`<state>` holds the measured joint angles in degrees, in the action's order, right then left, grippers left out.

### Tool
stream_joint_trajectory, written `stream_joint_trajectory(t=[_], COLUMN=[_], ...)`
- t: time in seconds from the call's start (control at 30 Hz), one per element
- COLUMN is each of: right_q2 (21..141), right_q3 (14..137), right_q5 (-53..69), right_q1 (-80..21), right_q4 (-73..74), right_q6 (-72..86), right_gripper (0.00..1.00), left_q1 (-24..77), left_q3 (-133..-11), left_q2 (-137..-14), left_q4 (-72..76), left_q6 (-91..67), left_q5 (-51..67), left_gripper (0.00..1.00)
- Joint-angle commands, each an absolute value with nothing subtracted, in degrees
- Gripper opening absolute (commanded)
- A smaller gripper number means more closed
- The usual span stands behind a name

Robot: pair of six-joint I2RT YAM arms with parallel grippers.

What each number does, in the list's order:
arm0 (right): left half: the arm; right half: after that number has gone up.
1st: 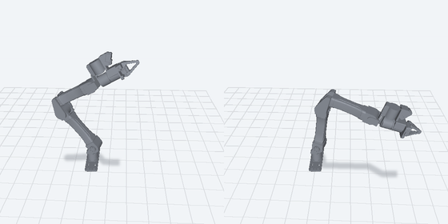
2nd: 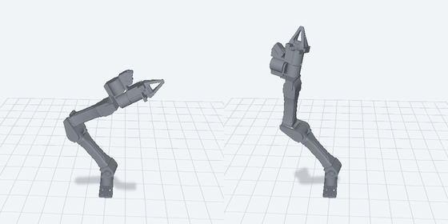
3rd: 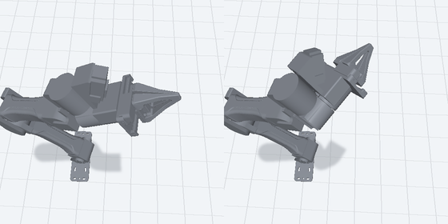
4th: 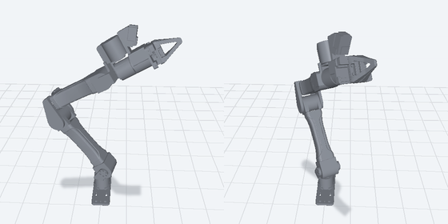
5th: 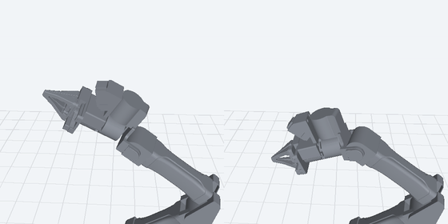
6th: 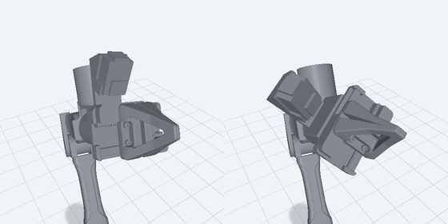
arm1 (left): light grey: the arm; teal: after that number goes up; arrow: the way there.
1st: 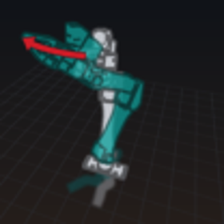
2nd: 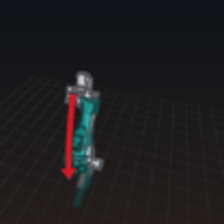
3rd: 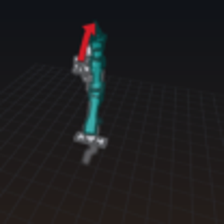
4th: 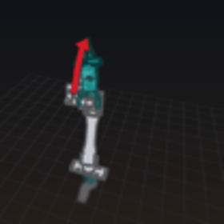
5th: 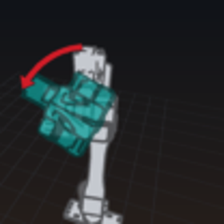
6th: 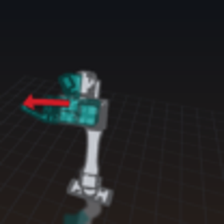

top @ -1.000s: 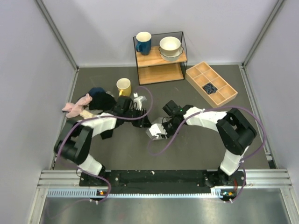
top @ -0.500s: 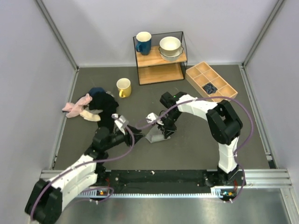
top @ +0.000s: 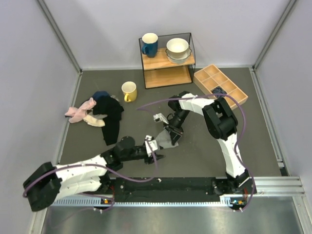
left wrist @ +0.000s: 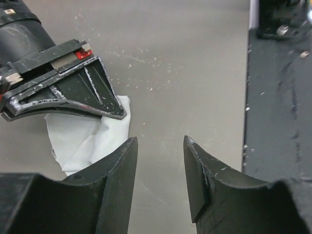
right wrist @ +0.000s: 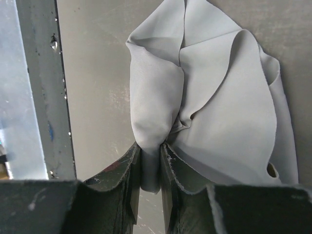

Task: Roll the underwear
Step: Roll the underwear to the center of the board.

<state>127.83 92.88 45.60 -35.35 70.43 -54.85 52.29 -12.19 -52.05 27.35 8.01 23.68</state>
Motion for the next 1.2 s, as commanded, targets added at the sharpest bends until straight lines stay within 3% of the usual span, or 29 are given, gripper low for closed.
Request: stream_joint_trajectory(t=[0.0,0.33,0.87,0.97,1.1,1.17], right_q2=[131.1,131.6,131.9,132.1,132.0,131.7], right_q3=[95.0,95.3,95.4,95.7,95.9,95.9], right_q5=[44.5,44.5,44.6,44.8,44.9,45.3], right_q1=[-33.9,-33.0,-31.3,-31.3,-31.0,-30.8], right_q4=[74.3,74.7,77.5,78.2,78.7,78.9], right_q6=[-53.9,-54.2,-56.3,-56.7,-57.1,-57.2], right_gripper=[0.21,0.22,0.24,0.26,0.27,0.28], left_q1=[54.9,56.8,58.7,58.8,58.8,58.7], left_q3=[-21.4,-37.3,-49.3,-50.3,-51.9,-53.6], left_q2=[-59.0,-78.6,-94.0,-95.3,-97.4,-98.4], left_q4=[18.2,2.6,-4.0,-4.0,-5.9,-7.7], left_q6=[20.7,33.8,36.6,36.0,35.6,35.6], left_q5=[16.9,13.5,3.4,1.9,1.2,2.4], left_gripper=[0.49,0.54,0.53,0.5,0.37,0.22])
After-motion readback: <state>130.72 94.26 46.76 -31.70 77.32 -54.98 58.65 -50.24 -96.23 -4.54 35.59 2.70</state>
